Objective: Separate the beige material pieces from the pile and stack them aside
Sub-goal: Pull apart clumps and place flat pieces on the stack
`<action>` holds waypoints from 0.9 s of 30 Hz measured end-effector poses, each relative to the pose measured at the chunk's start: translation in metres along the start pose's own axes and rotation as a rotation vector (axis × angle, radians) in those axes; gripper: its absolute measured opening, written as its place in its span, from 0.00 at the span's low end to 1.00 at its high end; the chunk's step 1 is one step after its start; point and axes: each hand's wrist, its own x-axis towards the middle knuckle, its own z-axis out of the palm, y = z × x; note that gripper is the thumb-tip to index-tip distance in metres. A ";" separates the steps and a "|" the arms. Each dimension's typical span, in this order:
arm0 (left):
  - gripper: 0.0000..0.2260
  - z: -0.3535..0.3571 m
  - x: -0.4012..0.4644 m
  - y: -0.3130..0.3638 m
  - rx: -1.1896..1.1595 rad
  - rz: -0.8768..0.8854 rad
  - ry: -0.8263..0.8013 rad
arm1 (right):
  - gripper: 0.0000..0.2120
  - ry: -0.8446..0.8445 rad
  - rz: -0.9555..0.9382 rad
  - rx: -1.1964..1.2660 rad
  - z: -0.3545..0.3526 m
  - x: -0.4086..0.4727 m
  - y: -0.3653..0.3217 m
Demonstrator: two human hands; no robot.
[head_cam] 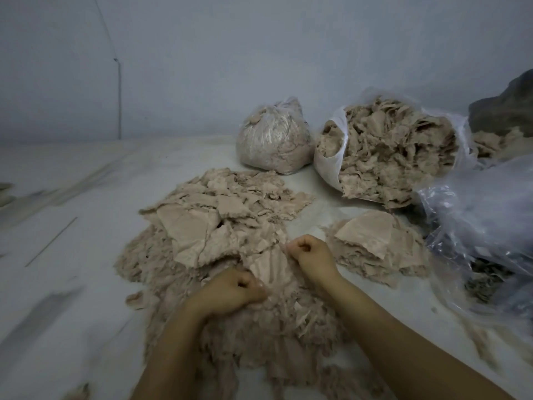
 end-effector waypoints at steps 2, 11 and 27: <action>0.26 -0.002 0.002 0.001 -0.016 -0.124 0.156 | 0.11 0.065 -0.054 -0.049 -0.003 -0.003 -0.005; 0.17 0.013 0.018 0.006 -0.321 -0.055 0.457 | 0.11 -0.286 -0.095 -0.127 -0.005 -0.053 -0.003; 0.08 0.029 0.005 0.038 -0.944 -0.108 0.301 | 0.09 -0.038 -0.065 0.386 -0.039 -0.078 0.012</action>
